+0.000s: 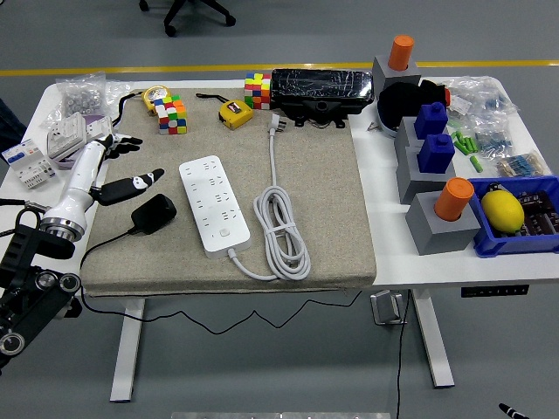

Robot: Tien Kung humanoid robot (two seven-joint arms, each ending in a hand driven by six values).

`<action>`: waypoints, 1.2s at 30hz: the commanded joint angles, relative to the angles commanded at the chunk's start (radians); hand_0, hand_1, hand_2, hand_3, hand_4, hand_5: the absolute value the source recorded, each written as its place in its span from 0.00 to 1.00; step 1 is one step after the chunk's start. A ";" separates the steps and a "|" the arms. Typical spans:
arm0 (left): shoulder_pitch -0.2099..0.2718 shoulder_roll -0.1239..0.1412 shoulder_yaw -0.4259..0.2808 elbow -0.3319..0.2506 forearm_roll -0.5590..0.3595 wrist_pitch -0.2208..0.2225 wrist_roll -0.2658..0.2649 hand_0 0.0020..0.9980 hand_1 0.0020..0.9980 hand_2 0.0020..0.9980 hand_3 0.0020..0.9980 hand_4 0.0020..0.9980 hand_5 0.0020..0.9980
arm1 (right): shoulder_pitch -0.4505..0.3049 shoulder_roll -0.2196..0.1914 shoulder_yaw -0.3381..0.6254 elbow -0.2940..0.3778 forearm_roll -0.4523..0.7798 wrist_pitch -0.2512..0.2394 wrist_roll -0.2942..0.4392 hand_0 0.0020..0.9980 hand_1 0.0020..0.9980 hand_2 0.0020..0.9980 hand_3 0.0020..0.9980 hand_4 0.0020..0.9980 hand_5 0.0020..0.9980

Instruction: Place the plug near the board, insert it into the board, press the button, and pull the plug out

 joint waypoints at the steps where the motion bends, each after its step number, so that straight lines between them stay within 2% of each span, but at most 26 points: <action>1: 0.002 -0.002 -0.010 -0.005 -0.025 0.005 -0.006 0.65 0.66 0.59 0.59 0.88 0.33 | 0.000 0.000 0.001 0.000 0.000 0.000 0.000 0.65 0.65 0.66 0.57 0.99 0.56; 2: 0.005 -0.005 -0.024 -0.009 -0.046 0.009 -0.012 0.60 0.60 0.54 0.56 0.80 0.29 | 0.001 0.001 0.002 0.000 0.000 0.000 0.000 0.65 0.65 0.66 0.57 0.99 0.56; 8: 0.007 -0.009 -0.049 -0.007 -0.059 0.006 -0.005 0.59 0.59 0.53 0.56 0.80 0.29 | 0.003 0.001 0.003 -0.001 0.001 0.000 0.000 0.65 0.65 0.66 0.57 0.99 0.56; 16: 0.012 -0.013 -0.051 0.002 -0.044 -0.025 0.043 0.58 0.58 0.53 0.56 0.82 0.30 | 0.005 -0.001 0.001 -0.001 0.001 -0.001 0.001 0.65 0.65 0.66 0.57 0.99 0.56; 25: 0.011 -0.011 -0.053 0.002 -0.046 -0.027 0.041 0.58 0.58 0.53 0.56 0.81 0.32 | 0.008 -0.002 -0.001 -0.004 0.001 -0.001 0.001 0.65 0.65 0.66 0.57 0.99 0.56; 26: 0.011 -0.010 -0.054 0.001 -0.047 -0.027 0.041 0.58 0.57 0.53 0.56 0.78 0.29 | 0.008 -0.002 -0.001 -0.004 0.001 -0.001 0.001 0.66 0.65 0.66 0.57 0.99 0.56; 36: 0.014 -0.011 -0.059 -0.006 -0.049 -0.033 0.037 0.58 0.57 0.53 0.56 0.77 0.28 | 0.014 -0.006 -0.007 -0.005 0.000 -0.001 0.002 0.65 0.65 0.66 0.57 0.99 0.56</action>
